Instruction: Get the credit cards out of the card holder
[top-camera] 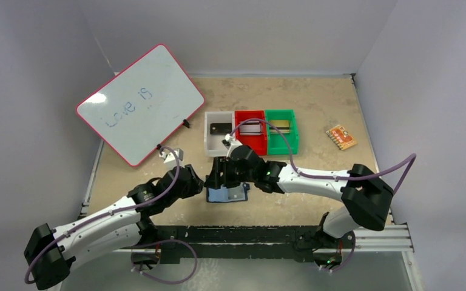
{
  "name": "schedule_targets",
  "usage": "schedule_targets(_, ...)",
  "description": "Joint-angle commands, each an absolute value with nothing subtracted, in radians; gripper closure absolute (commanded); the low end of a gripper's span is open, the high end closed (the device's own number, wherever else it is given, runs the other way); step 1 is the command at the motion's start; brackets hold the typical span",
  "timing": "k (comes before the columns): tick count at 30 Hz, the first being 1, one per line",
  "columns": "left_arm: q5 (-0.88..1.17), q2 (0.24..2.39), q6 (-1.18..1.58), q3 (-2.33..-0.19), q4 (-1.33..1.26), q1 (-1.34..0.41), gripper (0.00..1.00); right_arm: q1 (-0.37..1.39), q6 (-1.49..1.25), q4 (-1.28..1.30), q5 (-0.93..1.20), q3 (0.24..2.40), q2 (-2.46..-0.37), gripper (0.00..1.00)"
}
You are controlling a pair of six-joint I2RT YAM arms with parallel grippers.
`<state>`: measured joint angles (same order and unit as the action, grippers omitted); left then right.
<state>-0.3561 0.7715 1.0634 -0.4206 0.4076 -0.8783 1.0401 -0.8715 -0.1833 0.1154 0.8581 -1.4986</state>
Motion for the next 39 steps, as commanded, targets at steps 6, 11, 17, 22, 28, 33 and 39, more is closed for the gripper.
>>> schedule_targets(6, -0.394, 0.752, 1.094, -0.416, 0.397, -0.883, 0.59, 1.037, -0.851, 0.042, -0.081, 0.858, -1.342, 0.36)
schedule_targets(11, -0.344, 0.781, 1.078, -0.402, 0.318, -0.884, 0.53, 1.038, -0.872, 0.057, -0.099, 0.784, -1.280, 0.38)
schedule_targets(17, -0.262, 0.913, 1.044, -0.420, 0.219, -0.884, 0.50, 1.037, -0.884, 0.086, -0.089, 0.815, -1.386, 0.44)
schedule_targets(22, -0.251, 0.970, 1.029, -0.427, 0.213, -0.884, 0.50, 1.037, -0.882, 0.122, -0.120, 0.851, -1.482, 0.45)
schedule_targets(28, -0.253, 0.973, 1.017, -0.415, 0.225, -0.884, 0.61, 1.037, -0.887, 0.199, -0.168, 0.873, -1.515, 0.44)
schedule_targets(33, -0.238, 0.990, 1.004, -0.413, 0.218, -0.883, 0.67, 1.037, -0.889, 0.198, -0.161, 0.864, -1.520, 0.43)
schedule_targets(39, -0.213, 1.016, 0.988, -0.417, 0.202, -0.883, 0.69, 1.037, -0.900, 0.210, -0.181, 0.884, -1.552, 0.43)
